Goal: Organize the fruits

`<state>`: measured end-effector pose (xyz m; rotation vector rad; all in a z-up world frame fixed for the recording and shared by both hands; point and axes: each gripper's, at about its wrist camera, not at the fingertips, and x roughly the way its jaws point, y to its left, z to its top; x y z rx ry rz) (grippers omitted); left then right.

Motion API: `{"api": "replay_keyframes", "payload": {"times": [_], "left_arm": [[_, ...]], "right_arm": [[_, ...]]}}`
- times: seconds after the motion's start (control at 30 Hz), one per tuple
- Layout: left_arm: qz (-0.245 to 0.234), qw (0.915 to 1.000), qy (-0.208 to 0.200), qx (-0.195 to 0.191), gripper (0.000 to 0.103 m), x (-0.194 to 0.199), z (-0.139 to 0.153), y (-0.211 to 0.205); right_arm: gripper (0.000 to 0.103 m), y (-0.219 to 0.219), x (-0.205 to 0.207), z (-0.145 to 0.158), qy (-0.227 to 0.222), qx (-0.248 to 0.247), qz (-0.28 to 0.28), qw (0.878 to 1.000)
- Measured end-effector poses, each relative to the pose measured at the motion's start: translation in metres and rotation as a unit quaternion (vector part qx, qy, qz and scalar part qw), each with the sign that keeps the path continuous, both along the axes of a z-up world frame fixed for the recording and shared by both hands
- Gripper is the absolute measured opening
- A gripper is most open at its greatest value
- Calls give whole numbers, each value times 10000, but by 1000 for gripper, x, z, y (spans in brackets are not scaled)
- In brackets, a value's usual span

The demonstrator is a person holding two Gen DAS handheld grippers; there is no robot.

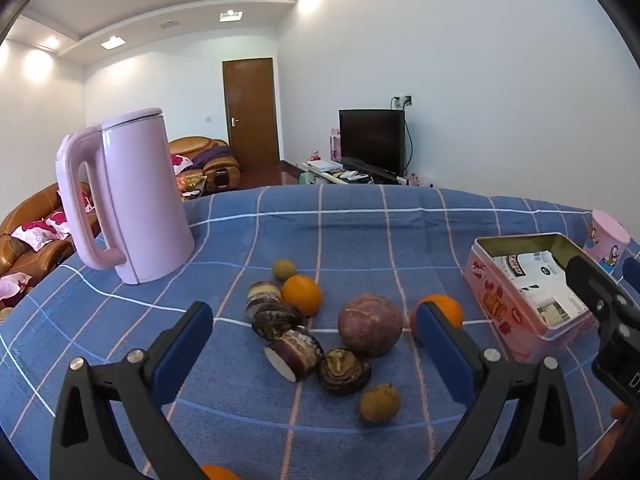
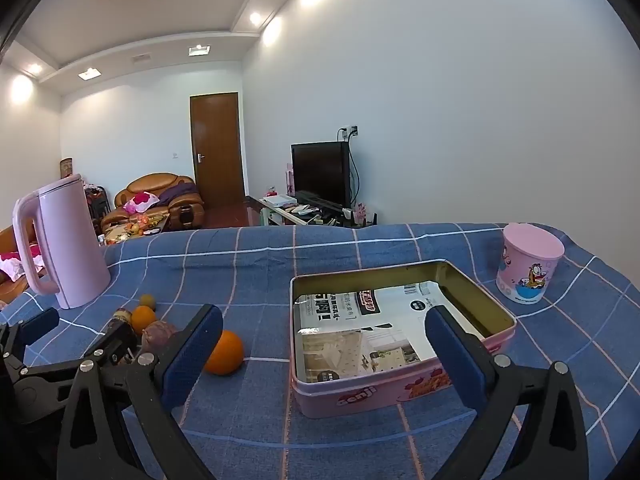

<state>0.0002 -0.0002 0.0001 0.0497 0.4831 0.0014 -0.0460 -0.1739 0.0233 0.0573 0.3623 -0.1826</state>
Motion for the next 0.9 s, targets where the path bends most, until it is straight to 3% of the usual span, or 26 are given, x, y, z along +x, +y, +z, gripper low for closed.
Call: {"api": "replay_keyframes", "payload": {"times": [0.9], "left_arm": [[-176, 9997, -63, -131, 103, -4, 2, 2]], "right_arm": [[102, 1, 0, 0, 17, 12, 2, 10000]]}}
